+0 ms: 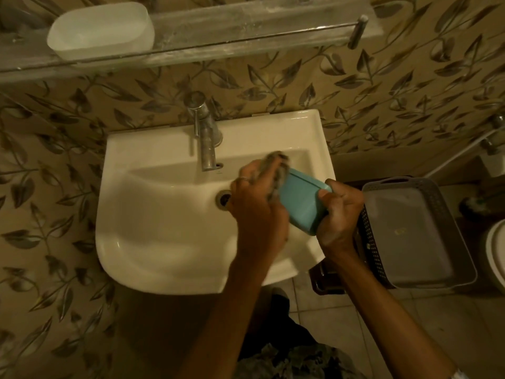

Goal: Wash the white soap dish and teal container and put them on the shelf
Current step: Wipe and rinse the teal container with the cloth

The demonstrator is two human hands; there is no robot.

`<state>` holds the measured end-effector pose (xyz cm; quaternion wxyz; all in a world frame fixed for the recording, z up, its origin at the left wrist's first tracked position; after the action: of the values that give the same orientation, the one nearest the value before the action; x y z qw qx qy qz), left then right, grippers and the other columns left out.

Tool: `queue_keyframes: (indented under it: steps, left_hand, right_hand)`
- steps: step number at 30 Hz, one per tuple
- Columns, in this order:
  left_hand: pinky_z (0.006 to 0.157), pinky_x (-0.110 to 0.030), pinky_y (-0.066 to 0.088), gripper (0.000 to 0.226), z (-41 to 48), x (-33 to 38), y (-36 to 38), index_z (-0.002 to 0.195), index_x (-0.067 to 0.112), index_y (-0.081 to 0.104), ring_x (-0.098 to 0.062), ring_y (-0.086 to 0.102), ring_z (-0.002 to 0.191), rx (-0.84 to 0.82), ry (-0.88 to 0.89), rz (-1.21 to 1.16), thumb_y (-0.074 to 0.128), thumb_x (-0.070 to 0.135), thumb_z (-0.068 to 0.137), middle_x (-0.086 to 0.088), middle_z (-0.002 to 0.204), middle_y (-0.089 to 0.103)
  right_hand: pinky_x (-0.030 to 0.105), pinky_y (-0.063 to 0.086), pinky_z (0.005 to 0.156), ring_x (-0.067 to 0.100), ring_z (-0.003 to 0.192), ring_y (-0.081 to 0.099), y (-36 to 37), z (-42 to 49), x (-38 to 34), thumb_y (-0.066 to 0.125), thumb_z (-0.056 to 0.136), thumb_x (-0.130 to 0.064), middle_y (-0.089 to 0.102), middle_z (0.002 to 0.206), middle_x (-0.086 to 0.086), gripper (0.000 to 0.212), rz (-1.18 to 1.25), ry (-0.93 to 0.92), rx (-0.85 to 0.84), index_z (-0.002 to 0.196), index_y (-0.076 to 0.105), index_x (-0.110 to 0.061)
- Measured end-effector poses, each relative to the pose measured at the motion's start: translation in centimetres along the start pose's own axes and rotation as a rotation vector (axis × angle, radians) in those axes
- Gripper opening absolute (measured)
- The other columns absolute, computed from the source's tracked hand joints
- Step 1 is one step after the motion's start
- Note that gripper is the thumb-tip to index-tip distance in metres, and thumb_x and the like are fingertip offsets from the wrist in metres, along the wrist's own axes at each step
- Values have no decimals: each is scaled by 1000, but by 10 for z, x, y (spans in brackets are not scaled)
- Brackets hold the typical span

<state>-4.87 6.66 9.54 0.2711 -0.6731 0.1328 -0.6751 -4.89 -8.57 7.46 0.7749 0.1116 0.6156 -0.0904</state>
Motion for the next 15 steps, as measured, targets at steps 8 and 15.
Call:
queue_keyframes:
  steps: [8, 15]
  left_hand:
    - [112, -38, 27, 61, -55, 40, 22, 136, 35, 42, -17, 22, 139, -25, 133, -10, 32, 25, 77, 9, 148, 25]
    - [106, -47, 40, 54, -6, -4, 1, 140, 24, 41, -23, 37, 128, 69, -165, -118, 41, 7, 88, -5, 141, 36]
  right_hand:
    - [41, 37, 50, 28, 48, 41, -1, 11, 11, 44, 91, 4, 50, 56, 15, 35, -16, 59, 2, 59, 53, -5]
    - [37, 21, 38, 29, 39, 28, 4, 0, -13, 45, 75, -27, 30, 42, 10, 35, -67, -64, -45, 50, 34, -7]
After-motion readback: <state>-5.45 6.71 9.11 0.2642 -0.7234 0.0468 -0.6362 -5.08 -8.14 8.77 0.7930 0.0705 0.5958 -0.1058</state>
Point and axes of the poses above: each hand's wrist, its own z-axis towards the middle knuckle, its own y-axis out of the palm, x = y × z, the point moved 9 cm from there along z, towards the middle knuckle
